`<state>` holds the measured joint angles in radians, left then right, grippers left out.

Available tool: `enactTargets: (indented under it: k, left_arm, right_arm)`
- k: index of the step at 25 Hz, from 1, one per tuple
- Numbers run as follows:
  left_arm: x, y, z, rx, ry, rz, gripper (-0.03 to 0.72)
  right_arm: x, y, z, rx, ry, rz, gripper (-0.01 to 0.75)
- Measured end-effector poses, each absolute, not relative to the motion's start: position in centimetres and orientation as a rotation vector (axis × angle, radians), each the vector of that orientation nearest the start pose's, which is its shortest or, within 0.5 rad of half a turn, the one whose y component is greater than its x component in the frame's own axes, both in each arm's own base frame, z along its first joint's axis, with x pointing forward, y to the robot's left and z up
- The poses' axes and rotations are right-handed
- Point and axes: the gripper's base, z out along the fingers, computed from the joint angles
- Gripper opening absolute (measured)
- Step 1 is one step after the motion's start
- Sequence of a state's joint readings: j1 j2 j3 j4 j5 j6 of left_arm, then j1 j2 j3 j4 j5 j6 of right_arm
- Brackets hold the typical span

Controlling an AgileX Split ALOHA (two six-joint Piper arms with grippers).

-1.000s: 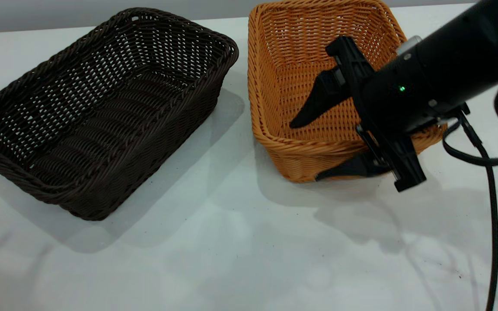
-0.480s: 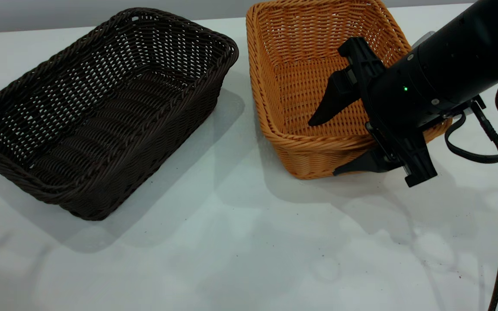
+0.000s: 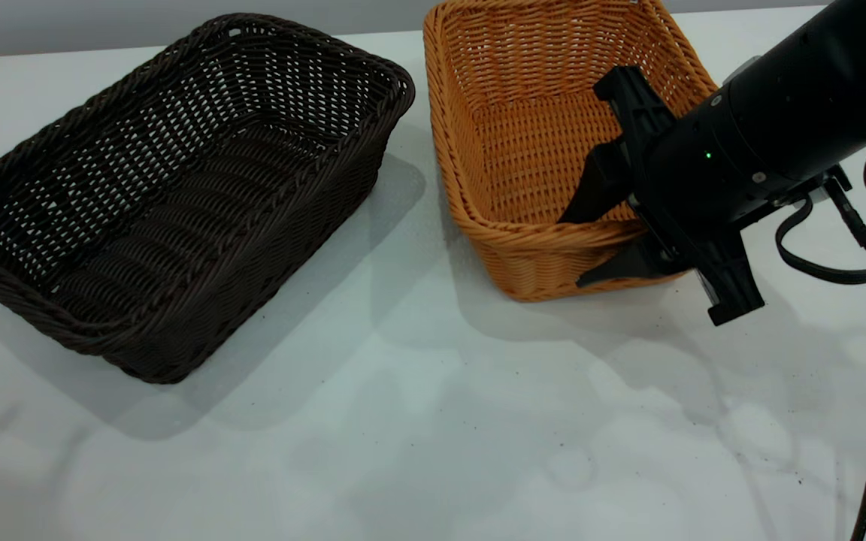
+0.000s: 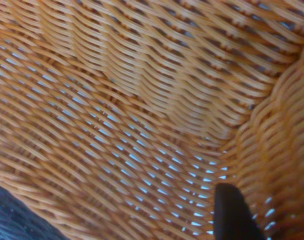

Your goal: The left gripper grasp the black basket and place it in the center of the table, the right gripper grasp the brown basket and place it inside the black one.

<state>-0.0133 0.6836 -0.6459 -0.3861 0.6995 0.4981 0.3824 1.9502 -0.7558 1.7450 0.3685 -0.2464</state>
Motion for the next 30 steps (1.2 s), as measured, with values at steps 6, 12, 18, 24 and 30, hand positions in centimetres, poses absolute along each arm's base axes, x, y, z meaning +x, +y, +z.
enactTargets:
  k: [6,12,18,24,30]
  left_arm:
    - [12.4,-2.5,31.2,0.384,2.178,-0.181,0.418]
    - [12.3,-2.5,31.1,0.388,2.187,-0.185,0.418]
    - [11.9,-2.7,30.6,0.419,2.248,-0.213,0.418]
    - [11.9,-2.7,30.7,0.419,2.245,-0.211,0.418]
    - [12.0,-2.6,30.8,0.413,2.229,-0.203,0.418]
  right_arm:
    - [28.1,14.7,8.3,1.485,2.570,0.957,0.147]
    - [28.1,14.6,8.3,1.483,2.571,0.960,0.115]
    - [28.2,14.5,8.5,1.455,2.565,0.944,0.115]
    - [29.5,11.9,10.3,1.496,2.436,0.951,0.110]
    - [30.2,8.3,13.7,1.313,2.401,0.957,0.109]
